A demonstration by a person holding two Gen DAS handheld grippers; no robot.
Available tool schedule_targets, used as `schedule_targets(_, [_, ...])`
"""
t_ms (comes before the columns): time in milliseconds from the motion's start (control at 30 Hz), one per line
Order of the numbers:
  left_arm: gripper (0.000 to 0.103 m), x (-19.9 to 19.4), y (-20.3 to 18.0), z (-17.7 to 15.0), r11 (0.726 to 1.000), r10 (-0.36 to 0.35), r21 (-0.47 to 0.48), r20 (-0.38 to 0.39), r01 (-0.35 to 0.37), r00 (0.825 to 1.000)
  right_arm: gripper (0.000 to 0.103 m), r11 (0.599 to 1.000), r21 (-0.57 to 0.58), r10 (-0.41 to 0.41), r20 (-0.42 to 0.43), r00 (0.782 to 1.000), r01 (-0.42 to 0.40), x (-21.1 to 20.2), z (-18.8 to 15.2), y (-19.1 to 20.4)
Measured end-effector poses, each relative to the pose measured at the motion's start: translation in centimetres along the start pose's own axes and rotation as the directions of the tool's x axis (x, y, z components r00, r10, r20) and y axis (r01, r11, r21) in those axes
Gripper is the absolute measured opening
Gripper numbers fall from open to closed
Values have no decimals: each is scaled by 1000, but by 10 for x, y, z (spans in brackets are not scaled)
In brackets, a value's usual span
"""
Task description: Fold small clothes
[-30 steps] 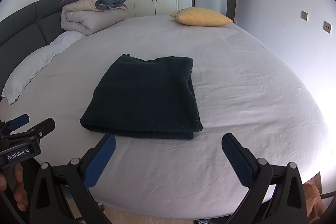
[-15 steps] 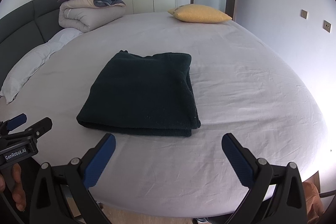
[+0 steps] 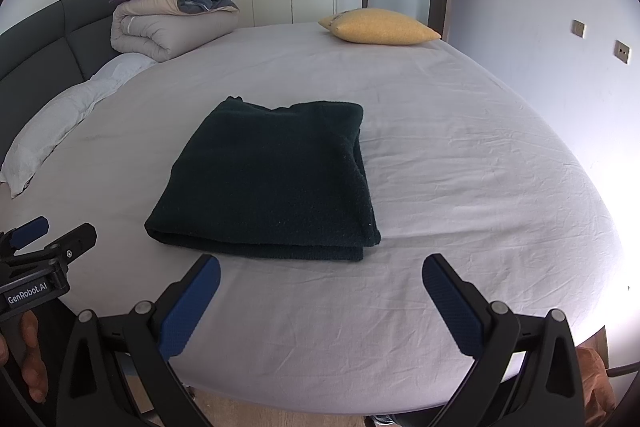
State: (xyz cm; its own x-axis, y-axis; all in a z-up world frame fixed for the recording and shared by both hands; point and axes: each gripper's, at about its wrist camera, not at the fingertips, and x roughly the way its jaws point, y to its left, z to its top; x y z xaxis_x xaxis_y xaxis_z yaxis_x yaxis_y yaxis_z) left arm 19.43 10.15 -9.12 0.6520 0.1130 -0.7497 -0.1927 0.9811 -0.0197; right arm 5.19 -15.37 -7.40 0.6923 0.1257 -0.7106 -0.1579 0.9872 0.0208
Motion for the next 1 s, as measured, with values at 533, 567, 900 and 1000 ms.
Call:
schedule_targets(533, [103,-1,0,1,1000,-4,1,2,4,1000,103,1000,2,-1,-3,1000,1,-1,0,-2])
schedule_targets(567, [103,-2,0,1,1000,-3,1,2,3,1000,103,1000,0,1,-3,1000,-1,0,0,-2])
schedule_targets(900, [103,-3,-1,1,1000,-3,1,3,3,1000,103,1000,1,-2,-4,1000,2,-1,-1,-3])
schedule_targets(1000, [103,-3,-1,1,1000,-3,2,3,3,1000,103,1000,2,-3,-6,1000,3,-1,-2,-4])
